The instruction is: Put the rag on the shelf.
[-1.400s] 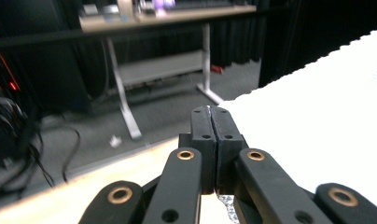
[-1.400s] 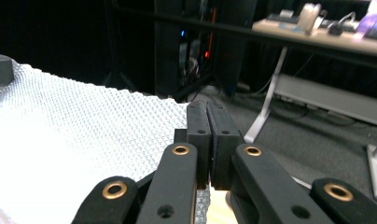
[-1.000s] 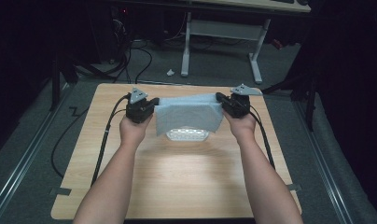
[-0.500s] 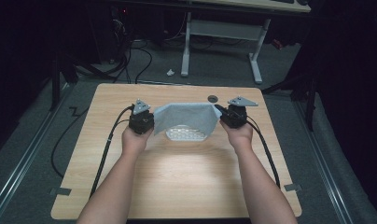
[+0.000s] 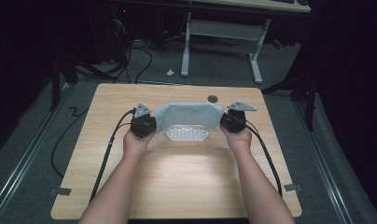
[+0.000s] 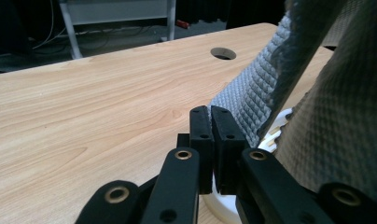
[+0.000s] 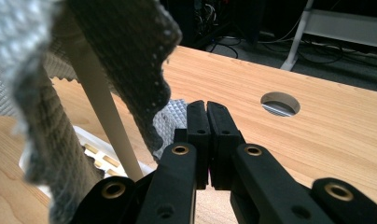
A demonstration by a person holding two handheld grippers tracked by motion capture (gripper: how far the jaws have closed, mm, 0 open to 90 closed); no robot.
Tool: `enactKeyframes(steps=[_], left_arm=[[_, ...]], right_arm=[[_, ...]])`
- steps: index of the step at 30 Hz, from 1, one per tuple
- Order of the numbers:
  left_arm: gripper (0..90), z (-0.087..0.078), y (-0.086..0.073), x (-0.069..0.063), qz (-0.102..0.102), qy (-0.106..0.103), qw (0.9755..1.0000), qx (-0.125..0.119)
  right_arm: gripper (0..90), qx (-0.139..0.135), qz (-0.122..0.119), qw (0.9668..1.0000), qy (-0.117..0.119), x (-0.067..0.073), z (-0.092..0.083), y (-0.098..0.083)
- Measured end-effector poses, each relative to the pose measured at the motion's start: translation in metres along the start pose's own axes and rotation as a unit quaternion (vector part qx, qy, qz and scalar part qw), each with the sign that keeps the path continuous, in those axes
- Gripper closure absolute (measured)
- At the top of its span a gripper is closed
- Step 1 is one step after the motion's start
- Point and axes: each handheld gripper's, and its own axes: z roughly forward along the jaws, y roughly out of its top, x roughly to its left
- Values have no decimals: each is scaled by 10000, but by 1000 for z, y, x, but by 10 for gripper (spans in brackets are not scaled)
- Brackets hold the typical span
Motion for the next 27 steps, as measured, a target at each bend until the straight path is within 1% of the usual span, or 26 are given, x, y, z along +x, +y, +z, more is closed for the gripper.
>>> enactKeyframes(steps=[1,3,7,9,10,12,13,15,18,21,24,27], left_arm=[[872,0,-1,0,-47,-19,10000,2],[872,1,-1,1,-106,-36,9999,31],[852,3,-3,1,-130,-25,9999,57],[818,3,-4,1,-133,-8,9999,55],[778,2,-4,1,-126,24,9999,49],[703,0,-4,2,-122,160,9998,15],[663,-1,-3,4,-149,210,9997,-29],[646,-5,-2,7,-200,285,9994,-91],[611,-11,1,9,-202,429,9987,-181],[607,-17,4,12,-165,524,9982,-229],[606,-22,6,15,-156,581,9979,-250],[606,-25,7,16,-140,617,9976,-285]], right_arm=[[895,14,25,10000,3,0,0,0],[895,25,-2,10000,3,0,0,-2],[894,29,1,10000,-3,1,1,-5],[886,-14,59,10000,1,0,0,-7],[861,1,87,10000,10,-1,-1,-8],[793,2,115,9999,18,-3,-2,-9],[787,7,125,9999,-35,-3,-3,-9],[768,-37,146,9999,-58,-5,-6,-8],[744,-150,152,9997,-129,-7,-11,-3],[740,-222,136,9995,-194,-9,-16,1],[739,-248,107,9993,-241,-12,-19,4],[739,-269,131,9992,-264,-15,-22,5]])
